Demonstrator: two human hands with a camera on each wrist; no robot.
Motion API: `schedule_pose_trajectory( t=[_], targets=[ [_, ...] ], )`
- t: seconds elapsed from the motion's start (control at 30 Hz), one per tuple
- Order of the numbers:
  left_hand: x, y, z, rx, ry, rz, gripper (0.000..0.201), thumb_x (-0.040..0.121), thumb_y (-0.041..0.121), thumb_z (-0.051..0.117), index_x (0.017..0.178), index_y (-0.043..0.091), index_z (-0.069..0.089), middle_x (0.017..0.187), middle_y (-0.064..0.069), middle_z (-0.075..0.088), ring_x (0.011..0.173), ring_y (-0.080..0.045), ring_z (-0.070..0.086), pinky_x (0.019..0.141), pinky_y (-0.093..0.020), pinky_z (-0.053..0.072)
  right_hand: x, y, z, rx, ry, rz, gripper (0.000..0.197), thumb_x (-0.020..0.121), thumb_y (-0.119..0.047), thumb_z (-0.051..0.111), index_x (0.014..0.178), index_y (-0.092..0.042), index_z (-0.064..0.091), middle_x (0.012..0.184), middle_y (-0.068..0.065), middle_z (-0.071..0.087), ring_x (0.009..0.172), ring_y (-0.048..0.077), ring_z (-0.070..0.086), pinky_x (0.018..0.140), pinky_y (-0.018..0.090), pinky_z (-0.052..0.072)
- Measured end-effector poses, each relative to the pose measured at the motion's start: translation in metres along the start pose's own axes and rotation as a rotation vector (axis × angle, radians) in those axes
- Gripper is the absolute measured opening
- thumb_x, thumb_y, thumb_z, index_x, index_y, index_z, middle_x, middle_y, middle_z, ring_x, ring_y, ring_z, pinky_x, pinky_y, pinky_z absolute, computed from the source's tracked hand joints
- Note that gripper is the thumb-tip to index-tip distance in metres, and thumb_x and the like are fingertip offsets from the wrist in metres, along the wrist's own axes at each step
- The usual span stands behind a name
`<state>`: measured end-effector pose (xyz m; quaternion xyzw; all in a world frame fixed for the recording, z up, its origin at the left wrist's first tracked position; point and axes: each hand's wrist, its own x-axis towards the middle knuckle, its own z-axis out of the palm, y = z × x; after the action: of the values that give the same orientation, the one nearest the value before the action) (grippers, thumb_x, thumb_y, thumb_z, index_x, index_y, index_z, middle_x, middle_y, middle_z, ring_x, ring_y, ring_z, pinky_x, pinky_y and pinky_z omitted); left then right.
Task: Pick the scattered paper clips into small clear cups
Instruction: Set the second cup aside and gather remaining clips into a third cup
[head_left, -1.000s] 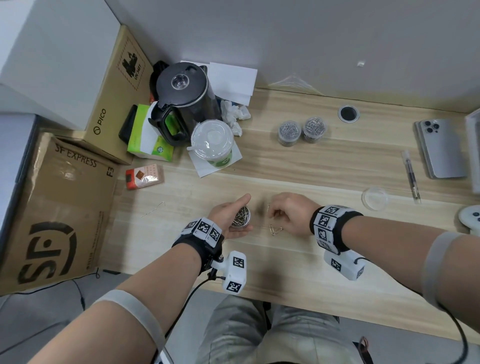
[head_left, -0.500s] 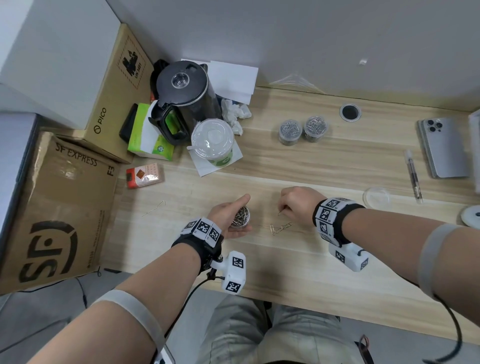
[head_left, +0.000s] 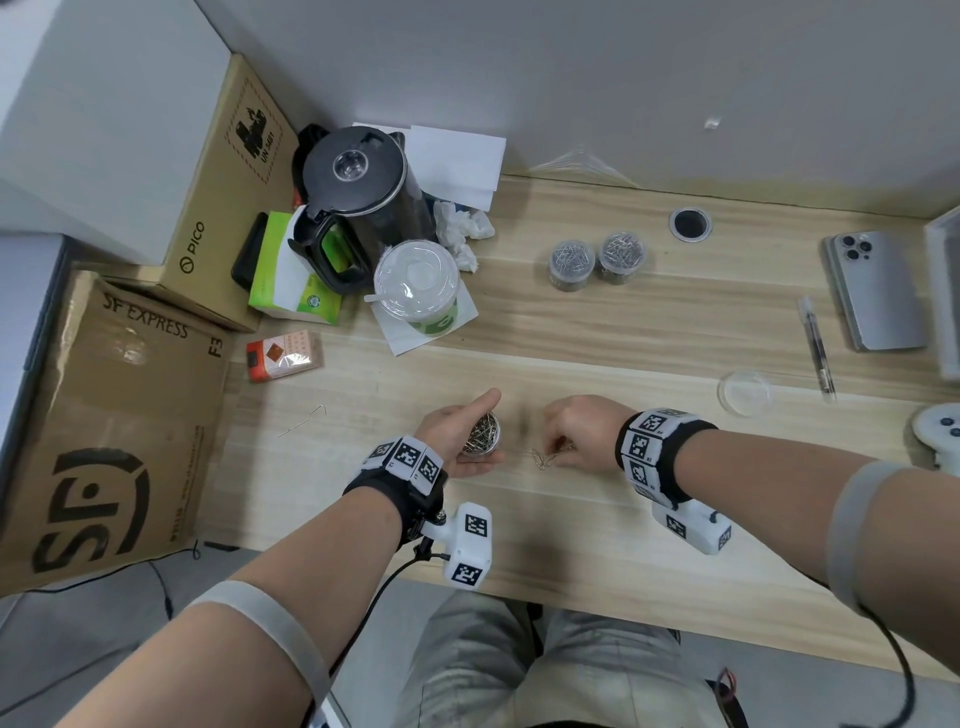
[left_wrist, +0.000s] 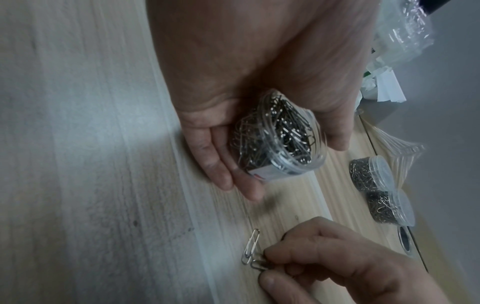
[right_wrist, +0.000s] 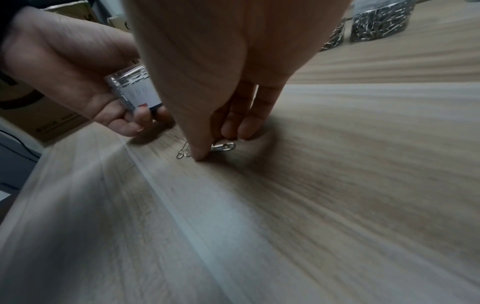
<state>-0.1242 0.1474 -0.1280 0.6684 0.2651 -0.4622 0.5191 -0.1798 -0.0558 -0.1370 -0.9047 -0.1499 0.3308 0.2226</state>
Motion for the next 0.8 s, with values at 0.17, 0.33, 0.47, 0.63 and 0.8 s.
schedule_pose_trajectory(
  t=[0.17,0.33,0.47,0.63,0.8],
  targets=[
    [-0.001,0.0,0.0,-0.001,0.002,-0.004,0.053,0.079,0.054,0.078,0.109,0.013,0.063,0.091,-0.012,0.071,0.078,-0.031,0.075,0.079,-0.043,0.063,-0.001,0.003,0.003,0.008,0.0,-0.014,0.013,0.085,-0.017,0.065,0.094,-0.019,0.073,0.1,-0.005,0.06,0.092,0.017,0.059,0.076,0.023,0.042],
    [-0.002,0.0,0.0,-0.004,0.005,-0.007,0.052,0.079,0.054,0.078,0.11,0.015,0.063,0.092,-0.013,0.071,0.076,-0.031,0.075,0.074,-0.04,0.063,-0.007,0.006,-0.003,-0.034,0.048,-0.045,0.018,0.08,-0.024,0.064,0.097,-0.021,0.07,0.097,-0.004,0.057,0.094,0.016,0.055,0.078,0.031,0.048],
    [-0.003,0.0,-0.002,-0.007,0.004,-0.006,0.053,0.079,0.053,0.078,0.112,0.014,0.063,0.095,-0.013,0.071,0.076,-0.031,0.075,0.074,-0.041,0.063,-0.012,0.014,-0.008,-0.053,0.054,-0.028,0.015,0.082,-0.029,0.065,0.095,-0.021,0.067,0.096,-0.004,0.058,0.095,0.017,0.055,0.079,0.03,0.047],
    [-0.004,-0.001,0.0,-0.006,0.0,-0.004,0.054,0.079,0.054,0.078,0.112,0.014,0.063,0.096,-0.014,0.071,0.074,-0.03,0.075,0.07,-0.039,0.062,-0.015,0.015,-0.007,-0.099,-0.003,0.039,0.017,0.083,-0.017,0.059,0.092,-0.023,0.072,0.101,-0.006,0.06,0.099,0.015,0.055,0.077,0.025,0.044],
    [-0.005,0.0,0.0,-0.005,-0.006,0.001,0.054,0.08,0.054,0.078,0.112,0.013,0.064,0.093,-0.013,0.071,0.074,-0.03,0.075,0.068,-0.038,0.062,-0.017,0.016,-0.011,-0.106,-0.046,0.026,0.017,0.084,-0.017,0.06,0.093,-0.023,0.074,0.104,-0.007,0.06,0.1,0.014,0.056,0.077,0.024,0.043]
  ],
)
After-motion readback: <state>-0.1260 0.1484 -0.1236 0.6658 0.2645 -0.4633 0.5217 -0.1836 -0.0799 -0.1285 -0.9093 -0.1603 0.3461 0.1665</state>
